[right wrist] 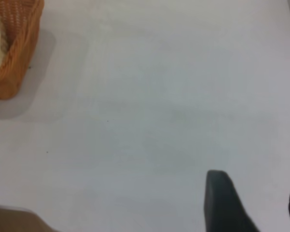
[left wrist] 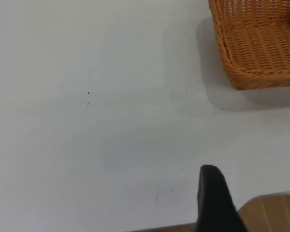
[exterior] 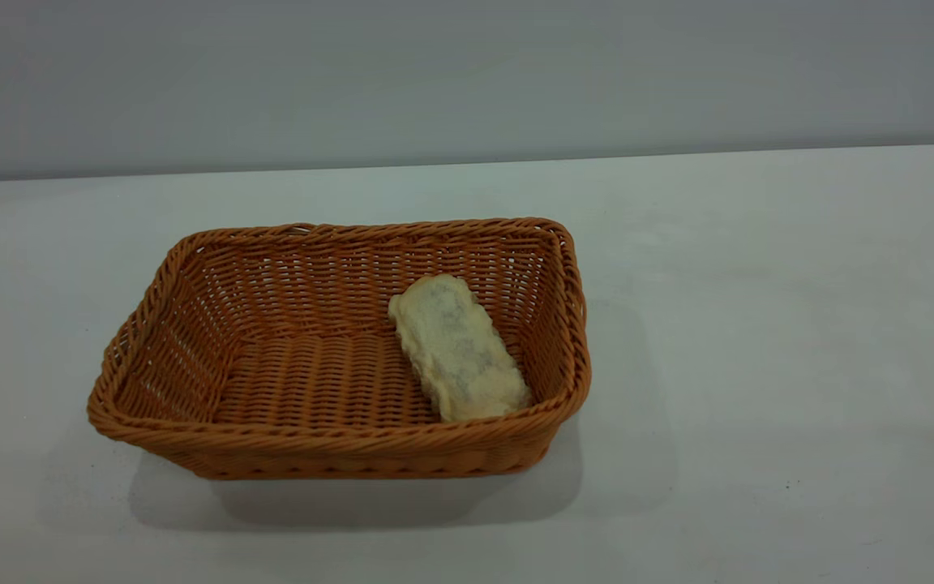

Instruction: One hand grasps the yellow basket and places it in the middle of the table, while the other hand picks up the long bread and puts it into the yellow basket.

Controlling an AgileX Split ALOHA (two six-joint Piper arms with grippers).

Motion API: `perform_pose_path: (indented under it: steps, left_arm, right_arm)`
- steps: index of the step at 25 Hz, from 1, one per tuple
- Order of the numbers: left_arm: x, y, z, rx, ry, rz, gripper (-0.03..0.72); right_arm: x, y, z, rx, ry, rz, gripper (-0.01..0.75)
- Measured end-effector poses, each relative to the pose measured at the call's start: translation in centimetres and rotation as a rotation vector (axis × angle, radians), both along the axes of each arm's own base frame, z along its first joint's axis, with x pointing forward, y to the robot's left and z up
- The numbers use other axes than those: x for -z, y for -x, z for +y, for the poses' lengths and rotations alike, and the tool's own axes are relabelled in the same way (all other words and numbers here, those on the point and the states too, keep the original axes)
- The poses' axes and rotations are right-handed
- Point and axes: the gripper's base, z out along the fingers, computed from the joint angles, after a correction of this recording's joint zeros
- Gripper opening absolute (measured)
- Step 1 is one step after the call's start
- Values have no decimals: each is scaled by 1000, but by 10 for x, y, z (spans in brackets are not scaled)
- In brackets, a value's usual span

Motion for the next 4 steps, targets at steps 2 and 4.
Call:
perform_pose_path:
  steps: [2, 4]
  left_arm:
    - [0, 0, 0, 0, 0, 0, 471]
    - [0, 0, 0, 0, 0, 0, 471]
  right_arm:
    - [0, 0, 0, 0, 0, 0, 375]
    - [0, 0, 0, 0, 0, 0, 375]
